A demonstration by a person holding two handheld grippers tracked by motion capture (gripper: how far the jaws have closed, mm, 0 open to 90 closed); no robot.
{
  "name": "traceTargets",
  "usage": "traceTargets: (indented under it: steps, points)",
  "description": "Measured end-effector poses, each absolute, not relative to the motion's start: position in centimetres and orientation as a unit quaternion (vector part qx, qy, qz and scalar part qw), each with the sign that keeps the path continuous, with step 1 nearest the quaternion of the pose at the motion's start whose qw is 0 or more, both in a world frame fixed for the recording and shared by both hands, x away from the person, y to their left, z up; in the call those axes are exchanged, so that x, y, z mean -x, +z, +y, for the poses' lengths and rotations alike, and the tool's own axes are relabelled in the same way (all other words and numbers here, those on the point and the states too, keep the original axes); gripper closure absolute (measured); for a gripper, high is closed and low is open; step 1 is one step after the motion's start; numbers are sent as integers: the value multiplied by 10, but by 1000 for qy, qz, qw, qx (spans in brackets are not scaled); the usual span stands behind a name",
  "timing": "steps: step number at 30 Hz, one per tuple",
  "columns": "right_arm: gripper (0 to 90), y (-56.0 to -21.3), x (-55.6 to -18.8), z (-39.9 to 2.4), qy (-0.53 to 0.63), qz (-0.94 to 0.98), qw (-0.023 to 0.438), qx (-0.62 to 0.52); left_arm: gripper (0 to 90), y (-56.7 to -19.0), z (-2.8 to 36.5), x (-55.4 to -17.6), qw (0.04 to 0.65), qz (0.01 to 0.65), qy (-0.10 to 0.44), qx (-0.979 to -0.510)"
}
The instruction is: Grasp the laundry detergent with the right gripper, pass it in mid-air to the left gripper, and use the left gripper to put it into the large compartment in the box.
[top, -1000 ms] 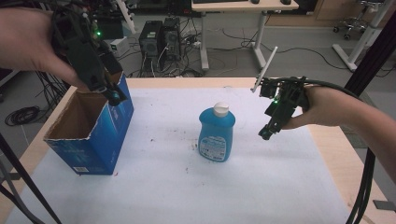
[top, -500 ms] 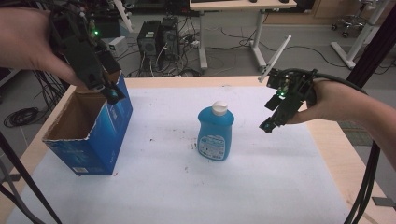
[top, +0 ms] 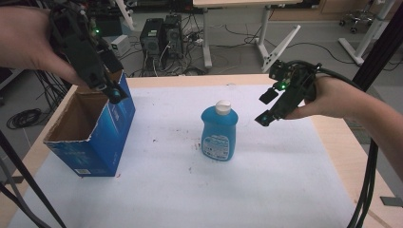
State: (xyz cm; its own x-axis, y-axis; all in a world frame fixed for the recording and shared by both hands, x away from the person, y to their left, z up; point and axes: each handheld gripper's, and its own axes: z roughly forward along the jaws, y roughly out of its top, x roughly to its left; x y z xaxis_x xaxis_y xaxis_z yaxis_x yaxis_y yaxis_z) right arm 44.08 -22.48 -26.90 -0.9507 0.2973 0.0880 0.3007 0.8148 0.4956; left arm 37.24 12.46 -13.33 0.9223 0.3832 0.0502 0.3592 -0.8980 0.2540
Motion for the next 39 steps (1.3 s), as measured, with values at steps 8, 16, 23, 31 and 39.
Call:
traceTargets:
  steps: [8,16,23,31,39]
  points:
    - [188,-279,-437,-214,-280,-950,18,138,159,-134,125,-374,115,187,47,-974]
    - [187,-288,-434,-201,-282,-951,21,126,159,-135,122,-375,114,186,43,-975]
    - [188,-297,-432,-188,-287,-951,23,112,160,-136,121,-375,115,188,39,-975]
    - [187,-304,-432,-176,-285,-952,21,107,160,-136,121,-374,111,184,39,-976]
    - [187,-307,-431,-167,-285,-953,15,104,159,-136,122,-374,113,185,39,-975]
